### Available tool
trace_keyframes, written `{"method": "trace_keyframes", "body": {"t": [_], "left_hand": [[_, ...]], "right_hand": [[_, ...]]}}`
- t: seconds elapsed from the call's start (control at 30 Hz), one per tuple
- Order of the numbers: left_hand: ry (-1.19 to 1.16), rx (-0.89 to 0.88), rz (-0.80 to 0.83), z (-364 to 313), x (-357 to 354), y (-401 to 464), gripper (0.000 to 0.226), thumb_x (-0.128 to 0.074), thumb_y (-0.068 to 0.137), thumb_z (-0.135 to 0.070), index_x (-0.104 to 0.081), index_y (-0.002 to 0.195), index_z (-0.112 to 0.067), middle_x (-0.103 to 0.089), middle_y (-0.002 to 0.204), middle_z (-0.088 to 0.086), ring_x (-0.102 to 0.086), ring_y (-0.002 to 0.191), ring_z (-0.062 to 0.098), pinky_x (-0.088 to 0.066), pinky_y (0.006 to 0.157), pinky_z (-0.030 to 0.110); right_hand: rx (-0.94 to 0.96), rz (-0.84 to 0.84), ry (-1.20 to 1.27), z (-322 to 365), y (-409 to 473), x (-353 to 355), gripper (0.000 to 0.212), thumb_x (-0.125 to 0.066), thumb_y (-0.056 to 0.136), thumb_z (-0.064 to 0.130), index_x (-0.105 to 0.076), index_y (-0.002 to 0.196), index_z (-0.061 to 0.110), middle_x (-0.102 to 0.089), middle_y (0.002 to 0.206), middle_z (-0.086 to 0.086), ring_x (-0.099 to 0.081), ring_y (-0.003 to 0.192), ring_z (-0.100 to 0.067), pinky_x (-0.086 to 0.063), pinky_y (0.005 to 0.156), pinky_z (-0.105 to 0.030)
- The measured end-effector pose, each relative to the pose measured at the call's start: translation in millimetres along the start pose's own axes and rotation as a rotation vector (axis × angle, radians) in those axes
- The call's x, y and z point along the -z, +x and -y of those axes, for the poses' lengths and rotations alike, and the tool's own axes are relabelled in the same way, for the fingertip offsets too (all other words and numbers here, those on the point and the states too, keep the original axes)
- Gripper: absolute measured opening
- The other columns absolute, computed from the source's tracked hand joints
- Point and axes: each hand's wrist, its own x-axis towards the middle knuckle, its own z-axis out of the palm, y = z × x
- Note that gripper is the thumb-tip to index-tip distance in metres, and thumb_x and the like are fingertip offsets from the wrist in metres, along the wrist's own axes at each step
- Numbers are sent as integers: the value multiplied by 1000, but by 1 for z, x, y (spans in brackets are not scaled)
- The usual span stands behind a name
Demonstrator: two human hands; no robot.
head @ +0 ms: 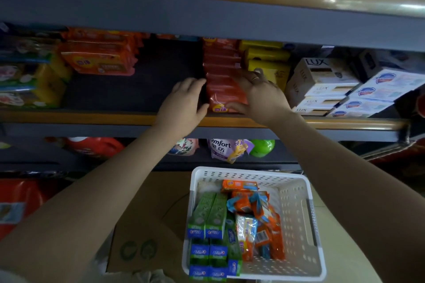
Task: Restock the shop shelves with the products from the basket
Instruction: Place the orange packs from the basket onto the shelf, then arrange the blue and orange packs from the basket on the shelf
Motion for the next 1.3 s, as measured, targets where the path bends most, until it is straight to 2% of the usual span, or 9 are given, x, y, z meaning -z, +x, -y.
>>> {"method": "trace_keyframes", "body": {"t": [0.1,0.2,0.3,0.4,0.5,0.7,0.9,1.17,1.3], "left_hand": [[146,-310,-249,-11,0,-35,35,-48,85,-18,-55,117,-6,-59,115,14,-46,108,26,-48,85,40],[151,-488,-146,-28,-24,-70,28,-46,82,-17,-57,107,-11,-64,103,8,-50,98,21,-47,77,34],[165,-483,174,-35,-67,-97,25,-46,79,-18,-60,100,-14,-65,95,5,-62,86,22,-55,67,31],[220,-347,442,-33,-109,-108,28,-56,79,-11,-60,107,-10,-62,103,10,-62,92,29,-54,70,37],[315,-217,611,-36,-140,-112,36,-45,90,-18,-47,126,-11,-50,125,8,-51,112,27,-45,83,38],[290,-62,725,-38,-199,-110,33,-46,92,-28,-46,120,-11,-47,125,7,-52,107,25,-37,68,32],[301,-2,811,-49,-235,-115,48,-57,87,-36,-43,126,-12,-46,134,11,-52,114,28,-45,89,39],[288,121,822,-55,-252,-114,52,-61,85,-37,-39,125,-12,-48,131,10,-53,112,28,-47,90,41],[286,55,634,-56,-189,-127,55,-52,88,-43,-35,133,-16,-45,136,7,-54,113,27,-47,83,38]], "right_hand": [[18,-295,109,-9,-36,-3,48,-56,84,42,-57,117,7,-59,121,-17,-56,107,-39,-50,80,-44],[-15,-456,129,-19,-98,-19,24,-50,88,26,-58,98,5,-61,94,-18,-58,81,-37,-49,64,-39],[-147,-149,269,-30,-156,-64,17,-49,86,19,-60,93,7,-62,90,-14,-61,81,-37,-49,58,-37],[-345,433,366,-41,-195,-125,33,-56,89,25,-56,120,15,-59,123,-8,-57,109,-29,-47,87,-36],[-349,702,464,-41,-221,-179,61,-66,82,33,-40,135,18,-46,138,-6,-46,124,-24,-42,101,-42],[-364,587,452,-37,-232,-226,88,-73,73,39,-20,142,22,-33,144,-2,-41,127,-26,-40,104,-45],[-576,522,822,-75,-235,-195,35,-60,85,36,-51,114,18,-65,110,-8,-63,95,-23,-54,82,-40],[-925,396,1668,-85,-240,-142,21,-56,89,19,-61,108,11,-65,110,-23,-64,100,-38,-54,85,-49],[-1084,473,1911,-83,-241,-123,65,-78,62,41,-59,118,15,-67,112,-19,-66,98,-36,-59,68,-42]]}}
